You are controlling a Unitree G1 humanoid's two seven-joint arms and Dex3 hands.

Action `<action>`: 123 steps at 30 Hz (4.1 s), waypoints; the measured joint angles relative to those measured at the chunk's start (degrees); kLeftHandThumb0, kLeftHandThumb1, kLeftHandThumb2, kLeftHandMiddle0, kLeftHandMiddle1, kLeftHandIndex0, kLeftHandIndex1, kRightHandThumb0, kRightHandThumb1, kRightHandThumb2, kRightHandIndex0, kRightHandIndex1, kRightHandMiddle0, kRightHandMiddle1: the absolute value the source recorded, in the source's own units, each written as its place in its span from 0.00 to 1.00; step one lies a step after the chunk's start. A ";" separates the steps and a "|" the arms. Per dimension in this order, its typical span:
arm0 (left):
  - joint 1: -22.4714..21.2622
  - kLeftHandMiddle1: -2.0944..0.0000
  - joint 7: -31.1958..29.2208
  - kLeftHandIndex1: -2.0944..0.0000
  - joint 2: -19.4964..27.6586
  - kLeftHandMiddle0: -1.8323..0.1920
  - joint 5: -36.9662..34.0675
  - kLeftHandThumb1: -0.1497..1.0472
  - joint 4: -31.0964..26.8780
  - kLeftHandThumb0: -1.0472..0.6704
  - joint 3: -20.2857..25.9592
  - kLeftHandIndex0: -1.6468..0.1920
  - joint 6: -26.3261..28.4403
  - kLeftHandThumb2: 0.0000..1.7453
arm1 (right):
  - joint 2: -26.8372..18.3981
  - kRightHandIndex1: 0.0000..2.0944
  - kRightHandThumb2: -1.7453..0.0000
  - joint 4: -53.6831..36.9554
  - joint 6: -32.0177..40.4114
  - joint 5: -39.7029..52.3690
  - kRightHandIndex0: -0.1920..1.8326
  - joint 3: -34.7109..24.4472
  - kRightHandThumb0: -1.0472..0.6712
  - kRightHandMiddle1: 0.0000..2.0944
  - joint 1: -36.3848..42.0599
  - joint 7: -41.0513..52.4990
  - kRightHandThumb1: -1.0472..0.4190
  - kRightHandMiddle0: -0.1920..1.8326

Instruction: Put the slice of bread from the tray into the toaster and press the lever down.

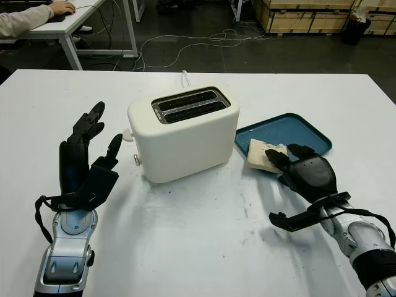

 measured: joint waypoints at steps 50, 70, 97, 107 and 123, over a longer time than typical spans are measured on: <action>0.01 0.66 -0.36 1.00 0.10 0.80 -0.26 0.89 0.27 0.33 -0.36 0.66 -1.17 0.22 | -6.46 0.83 0.93 0.83 -4.01 -6.07 0.38 0.70 0.42 0.72 -11.95 -16.65 0.09 0.36; 0.00 0.65 -0.40 1.00 0.10 0.80 -0.28 0.89 0.53 0.33 -0.32 0.66 -1.53 0.22 | -9.84 0.83 0.88 3.26 -22.12 36.24 0.41 -13.94 0.43 0.53 -23.88 32.17 0.09 0.43; 0.05 0.66 -0.33 1.00 0.03 0.80 -0.30 0.89 0.42 0.33 0.16 0.66 -1.57 0.22 | 2.80 0.83 0.93 18.53 4.15 54.82 0.52 -15.76 0.39 0.78 -60.66 83.39 0.09 0.46; 0.05 0.66 -0.01 1.00 0.02 0.80 -0.34 0.89 0.43 0.34 0.23 0.66 -1.58 0.22 | 10.72 0.83 0.83 19.91 10.40 51.26 0.56 -12.11 0.49 0.83 -62.65 84.47 0.09 0.45; 0.06 0.66 0.23 0.99 0.02 0.79 0.18 0.89 0.42 0.34 0.16 0.65 -1.58 0.22 | 15.94 0.83 0.93 32.62 6.32 46.55 0.57 -10.39 0.32 0.83 -64.46 82.67 0.09 0.46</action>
